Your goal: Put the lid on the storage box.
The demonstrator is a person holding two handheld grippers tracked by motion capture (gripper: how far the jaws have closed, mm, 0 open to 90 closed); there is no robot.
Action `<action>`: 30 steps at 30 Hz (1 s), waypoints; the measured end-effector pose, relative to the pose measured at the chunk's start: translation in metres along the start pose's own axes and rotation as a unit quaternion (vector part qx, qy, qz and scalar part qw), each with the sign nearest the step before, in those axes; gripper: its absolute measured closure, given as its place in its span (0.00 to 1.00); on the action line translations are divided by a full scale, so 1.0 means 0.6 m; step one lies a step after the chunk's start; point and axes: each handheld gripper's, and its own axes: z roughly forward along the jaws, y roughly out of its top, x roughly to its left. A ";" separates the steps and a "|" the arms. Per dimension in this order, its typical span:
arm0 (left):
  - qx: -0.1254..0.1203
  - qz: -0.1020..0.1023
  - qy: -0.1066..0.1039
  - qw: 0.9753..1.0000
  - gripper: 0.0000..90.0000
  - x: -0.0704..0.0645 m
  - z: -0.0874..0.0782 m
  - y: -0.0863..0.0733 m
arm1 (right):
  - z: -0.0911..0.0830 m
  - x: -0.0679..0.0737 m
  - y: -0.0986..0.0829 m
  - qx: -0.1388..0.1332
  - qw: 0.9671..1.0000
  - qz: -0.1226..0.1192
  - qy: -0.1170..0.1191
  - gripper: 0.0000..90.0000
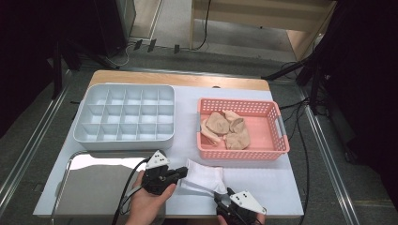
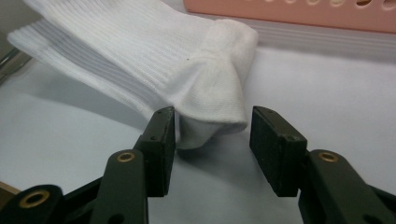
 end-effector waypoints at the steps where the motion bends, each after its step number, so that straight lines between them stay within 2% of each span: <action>1: 0.003 -0.004 -0.009 1.000 0.99 0.001 -0.003 -0.002 | 0.001 -0.001 0.000 -0.002 1.000 0.000 -0.001 0.60; 3: 0.005 -0.012 -0.017 1.000 0.99 0.002 -0.006 -0.006 | 0.001 -0.003 0.001 -0.003 1.000 -0.001 -0.009 0.69; 6: 0.010 -0.031 -0.040 0.999 0.99 0.008 -0.010 -0.012 | 0.001 -0.008 0.002 -0.002 1.000 0.008 -0.014 0.81; 8: 0.020 -0.027 -0.042 0.999 0.99 0.008 -0.008 -0.017 | 0.002 -0.009 0.003 -0.004 1.000 0.009 -0.015 0.84; 10: 0.035 -0.015 -0.032 0.999 0.98 0.005 -0.002 -0.024 | 0.003 -0.008 0.003 -0.003 1.000 0.011 -0.017 0.83; 13: 0.056 -0.006 -0.026 0.998 0.97 0.007 0.009 -0.032 | 0.001 -0.011 0.004 -0.002 1.000 0.018 -0.013 0.67; 15: 0.061 -0.002 -0.027 0.998 0.95 0.007 0.009 -0.033 | -0.005 -0.016 0.005 -0.009 1.000 0.019 0.003 0.63; 17: 0.054 -0.001 -0.029 0.998 0.93 0.007 0.003 -0.031 | -0.016 -0.019 0.007 -0.022 0.999 0.017 0.017 0.62; 22: 0.049 -0.010 -0.045 0.998 0.86 0.017 -0.009 -0.026 | -0.046 -0.025 0.014 -0.055 0.998 0.020 0.033 0.60; 24: 0.043 -0.016 -0.054 0.998 0.84 0.023 -0.014 -0.024 | -0.055 -0.024 0.020 -0.071 0.997 0.023 0.038 0.63; 26: 0.036 -0.019 -0.046 0.998 0.83 0.029 -0.019 -0.021 | -0.058 -0.016 0.027 -0.078 0.995 0.033 0.052 0.71; 28: 0.030 -0.023 -0.038 0.999 0.83 0.035 -0.023 -0.019 | -0.047 -0.001 0.034 -0.069 0.995 0.031 0.070 0.75; 30: 0.028 -0.016 -0.022 0.999 0.83 0.040 -0.026 -0.019 | -0.031 0.020 0.039 -0.058 0.993 0.028 0.095 0.76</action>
